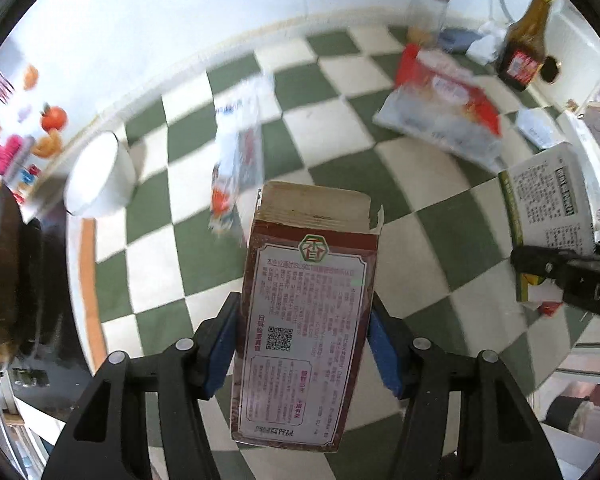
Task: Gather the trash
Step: 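Carry the brown-red box with the left tool while the right tool grasps the long white box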
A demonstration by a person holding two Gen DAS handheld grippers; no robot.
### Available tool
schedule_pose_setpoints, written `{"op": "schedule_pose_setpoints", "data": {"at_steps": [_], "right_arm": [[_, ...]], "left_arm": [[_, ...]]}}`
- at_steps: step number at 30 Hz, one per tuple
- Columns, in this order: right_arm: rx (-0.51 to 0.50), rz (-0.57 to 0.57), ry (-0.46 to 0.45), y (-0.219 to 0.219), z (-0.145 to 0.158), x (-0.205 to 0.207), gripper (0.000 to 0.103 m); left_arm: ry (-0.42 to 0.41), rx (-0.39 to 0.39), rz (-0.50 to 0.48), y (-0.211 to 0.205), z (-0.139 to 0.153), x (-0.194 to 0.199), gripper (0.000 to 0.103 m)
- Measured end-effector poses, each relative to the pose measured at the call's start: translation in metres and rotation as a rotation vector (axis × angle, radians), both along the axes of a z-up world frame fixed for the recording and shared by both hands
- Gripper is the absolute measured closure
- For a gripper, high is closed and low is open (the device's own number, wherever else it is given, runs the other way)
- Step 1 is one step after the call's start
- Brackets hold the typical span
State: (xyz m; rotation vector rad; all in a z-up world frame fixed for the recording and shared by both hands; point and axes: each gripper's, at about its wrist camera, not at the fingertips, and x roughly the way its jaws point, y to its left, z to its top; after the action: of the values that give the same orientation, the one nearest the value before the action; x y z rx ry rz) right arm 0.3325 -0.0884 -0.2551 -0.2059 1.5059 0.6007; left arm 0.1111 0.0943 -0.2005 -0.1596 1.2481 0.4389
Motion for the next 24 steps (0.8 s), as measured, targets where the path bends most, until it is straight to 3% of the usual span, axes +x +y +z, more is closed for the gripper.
{"op": "schedule_pose_setpoints", "data": {"at_steps": [3, 4, 6, 8, 9, 10, 13, 14, 15, 19, 22, 24], "right_arm": [[0.077, -0.099, -0.054, -0.064, 0.033, -0.002, 0.079], [0.09, -0.121, -0.065, -0.068, 0.026, -0.014, 0.079], [0.123, -0.192, -0.099, -0.086, 0.045, -0.031, 0.079], [0.153, -0.296, -0.132, -0.132, 0.058, -0.037, 0.08], [0.158, -0.327, -0.142, -0.11, 0.045, -0.045, 0.08], [0.17, -0.395, -0.151, -0.151, 0.052, -0.052, 0.08], [0.169, -0.538, -0.166, -0.198, 0.041, -0.076, 0.079], [0.165, -0.621, -0.162, -0.242, 0.037, -0.089, 0.079], [0.16, -0.66, -0.155, -0.255, 0.03, -0.095, 0.079], [0.077, -0.88, -0.136, -0.378, -0.016, -0.151, 0.079], [0.057, -1.004, -0.075, -0.437, -0.064, -0.189, 0.079], [0.058, -1.092, -0.01, -0.484, -0.121, -0.222, 0.079]], "left_arm": [[-0.046, 0.02, -0.038, 0.004, 0.016, 0.029, 0.046], [-0.06, 0.021, -0.056, 0.007, 0.011, 0.049, 0.046], [-0.091, 0.024, -0.109, -0.011, 0.017, 0.073, 0.046], [-0.123, 0.019, -0.189, -0.042, 0.032, 0.087, 0.046], [-0.134, 0.013, -0.228, -0.056, 0.036, 0.094, 0.046], [-0.142, 0.002, -0.278, -0.075, 0.041, 0.101, 0.046], [-0.151, -0.052, -0.437, -0.143, 0.048, 0.118, 0.046], [-0.148, -0.079, -0.492, -0.171, 0.047, 0.124, 0.046], [-0.139, -0.107, -0.546, -0.198, 0.042, 0.129, 0.046], [-0.06, -0.19, -0.712, -0.301, 0.005, 0.145, 0.046], [0.035, -0.246, -0.812, -0.377, -0.058, 0.15, 0.046], [0.102, -0.28, -0.868, -0.423, -0.11, 0.149, 0.046]]}}
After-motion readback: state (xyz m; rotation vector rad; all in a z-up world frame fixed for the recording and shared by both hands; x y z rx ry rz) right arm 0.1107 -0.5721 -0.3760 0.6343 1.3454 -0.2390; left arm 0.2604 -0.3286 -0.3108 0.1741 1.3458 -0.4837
